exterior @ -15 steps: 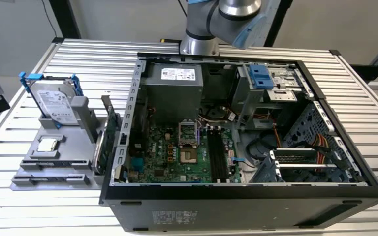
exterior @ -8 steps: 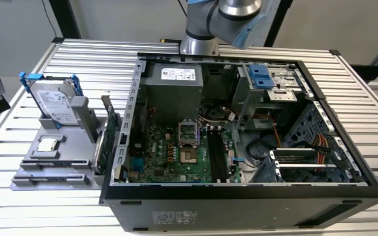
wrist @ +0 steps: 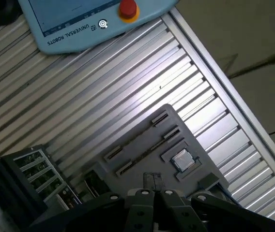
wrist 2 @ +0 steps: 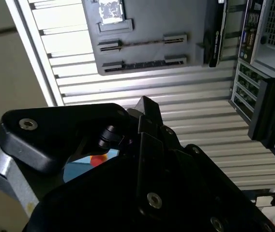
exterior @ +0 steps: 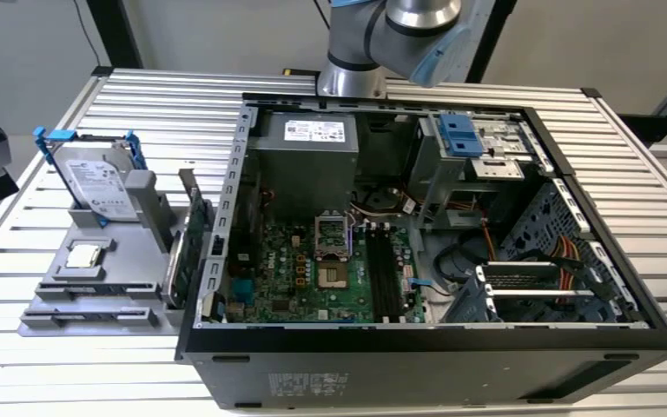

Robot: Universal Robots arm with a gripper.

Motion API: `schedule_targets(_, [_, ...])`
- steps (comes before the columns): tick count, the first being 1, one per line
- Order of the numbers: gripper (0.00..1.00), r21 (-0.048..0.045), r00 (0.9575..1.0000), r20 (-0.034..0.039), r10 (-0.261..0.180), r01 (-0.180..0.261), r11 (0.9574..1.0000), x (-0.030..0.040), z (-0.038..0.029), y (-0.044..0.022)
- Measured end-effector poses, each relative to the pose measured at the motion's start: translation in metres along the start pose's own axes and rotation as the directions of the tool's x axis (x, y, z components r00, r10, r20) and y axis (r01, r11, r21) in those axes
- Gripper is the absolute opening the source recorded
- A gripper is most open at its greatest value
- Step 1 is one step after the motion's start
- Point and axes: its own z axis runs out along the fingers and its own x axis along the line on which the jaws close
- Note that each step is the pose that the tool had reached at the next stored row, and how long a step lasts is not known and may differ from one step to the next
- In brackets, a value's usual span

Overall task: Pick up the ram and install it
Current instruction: 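Pick up the ram and move it above insertion slot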

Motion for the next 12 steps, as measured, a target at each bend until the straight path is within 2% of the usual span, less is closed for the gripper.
schedule_targets(6, [0.00,-0.0004,0.9991,-0.0020,-0.043,0.043,0.9991,0.0000,0.0000,0.0000])
schedule_targets(12, [0.00,-0.0011,0.9963,-0.0039,-0.086,0.086,0.9963,0.0000,0.0000,0.0000])
